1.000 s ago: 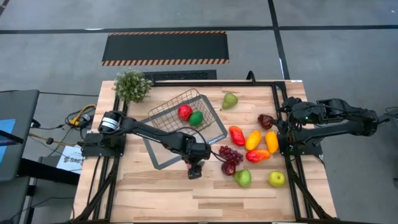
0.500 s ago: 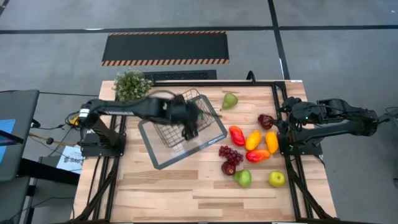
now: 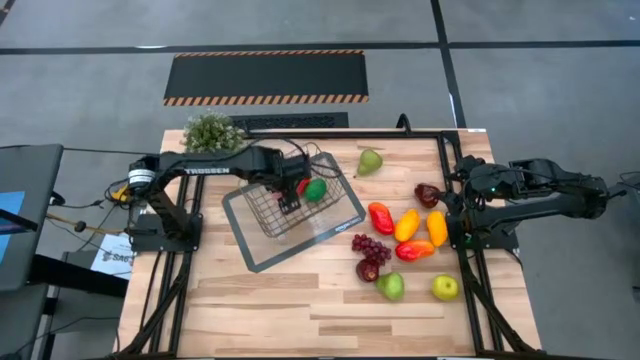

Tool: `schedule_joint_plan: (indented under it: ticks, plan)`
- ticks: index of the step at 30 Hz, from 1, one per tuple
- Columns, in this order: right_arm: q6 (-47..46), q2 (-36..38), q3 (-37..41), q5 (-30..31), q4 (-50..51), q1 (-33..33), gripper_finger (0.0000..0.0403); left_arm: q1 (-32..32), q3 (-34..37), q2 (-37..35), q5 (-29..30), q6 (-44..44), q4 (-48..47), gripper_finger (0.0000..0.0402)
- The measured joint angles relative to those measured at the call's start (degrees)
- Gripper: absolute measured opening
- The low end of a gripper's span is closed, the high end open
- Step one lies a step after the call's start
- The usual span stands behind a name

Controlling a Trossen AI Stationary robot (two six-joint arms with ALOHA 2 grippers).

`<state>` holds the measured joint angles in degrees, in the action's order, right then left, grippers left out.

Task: Build produce basket
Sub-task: Put the pink peach into the gold wire basket, then put the red grapes into the gold wire basket

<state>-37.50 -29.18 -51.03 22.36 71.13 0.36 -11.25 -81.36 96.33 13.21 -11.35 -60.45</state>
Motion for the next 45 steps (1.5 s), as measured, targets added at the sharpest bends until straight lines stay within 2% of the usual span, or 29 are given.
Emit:
schedule_joint_plan:
  ticks: [5,10,12,15,21,26,30,35,39,42,45]
  plan:
    - [-0.04,0.01,0.00,0.00,0.00,-0.02,0.0385,-2.94,7.71,0.04,-2.62,-0.21,6.53,0.0280]
    - [-0.86,-0.01,0.00,0.01,0.00,-0.02,0.0385,-3.72,11.46,0.04,-0.57,1.25,9.64,0.0281]
    - [-1.34,0.00,0.00,0.01,0.00,-0.02,0.0385,-4.22,12.51,0.04,-1.69,1.69,11.10,0.0287]
    - [-1.59,0.00,0.00,0.01,0.00,-0.02,0.0385,-4.46,13.36,0.08,-3.44,1.84,12.19,0.0308]
    - [-1.60,0.01,0.00,0.03,-0.02,-0.02,0.0385,-3.91,13.40,0.50,-1.44,2.15,12.58,0.0364]
    - [-1.62,0.00,0.00,0.03,-0.02,-0.02,0.0385,-4.02,13.35,0.50,-1.45,2.08,12.38,0.0387]
    - [-1.62,0.01,0.00,0.03,0.00,-0.02,0.0385,-4.17,11.86,0.50,-2.43,1.52,11.84,0.0390]
    - [-1.62,-0.01,0.00,0.03,-0.01,-0.02,0.0385,-4.17,5.91,0.50,-7.21,0.24,8.80,0.0391]
    - [-1.61,0.00,0.00,0.03,-0.01,-0.02,0.0385,-3.98,-1.36,0.48,-15.01,-1.67,6.90,0.0391]
    - [-1.60,-0.01,0.00,0.03,-0.02,-0.02,0.0385,-2.49,-5.64,0.46,-23.20,-3.49,11.92,0.0391]
    - [-1.62,0.00,0.00,0.01,-0.01,-0.02,0.0385,0.89,-6.95,0.35,-24.52,-4.78,22.59,0.0391]
